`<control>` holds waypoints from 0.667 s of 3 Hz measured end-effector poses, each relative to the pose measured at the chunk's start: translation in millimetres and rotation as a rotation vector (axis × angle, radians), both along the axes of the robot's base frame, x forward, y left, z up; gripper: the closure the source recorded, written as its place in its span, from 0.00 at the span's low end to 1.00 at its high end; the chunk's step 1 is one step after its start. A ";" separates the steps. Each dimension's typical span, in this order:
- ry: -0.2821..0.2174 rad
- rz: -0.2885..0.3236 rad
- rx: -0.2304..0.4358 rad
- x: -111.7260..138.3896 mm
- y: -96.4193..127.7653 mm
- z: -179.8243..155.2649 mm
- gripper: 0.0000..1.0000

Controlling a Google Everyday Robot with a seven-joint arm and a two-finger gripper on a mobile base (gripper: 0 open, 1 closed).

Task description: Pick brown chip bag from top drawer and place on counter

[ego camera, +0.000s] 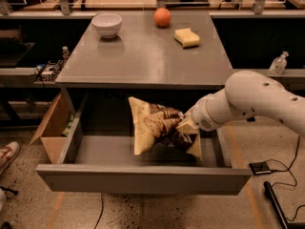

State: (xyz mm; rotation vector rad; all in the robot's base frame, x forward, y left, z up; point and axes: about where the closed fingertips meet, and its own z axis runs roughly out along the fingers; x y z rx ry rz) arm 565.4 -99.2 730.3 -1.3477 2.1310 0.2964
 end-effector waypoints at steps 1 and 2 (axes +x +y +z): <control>-0.161 -0.049 -0.023 -12.1 -38.5 76.6 1.00; -0.161 -0.049 -0.022 -12.0 -38.4 76.0 1.00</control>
Offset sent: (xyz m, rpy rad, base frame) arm -0.0166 -0.0744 0.1386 -0.0935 -0.2805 -0.0866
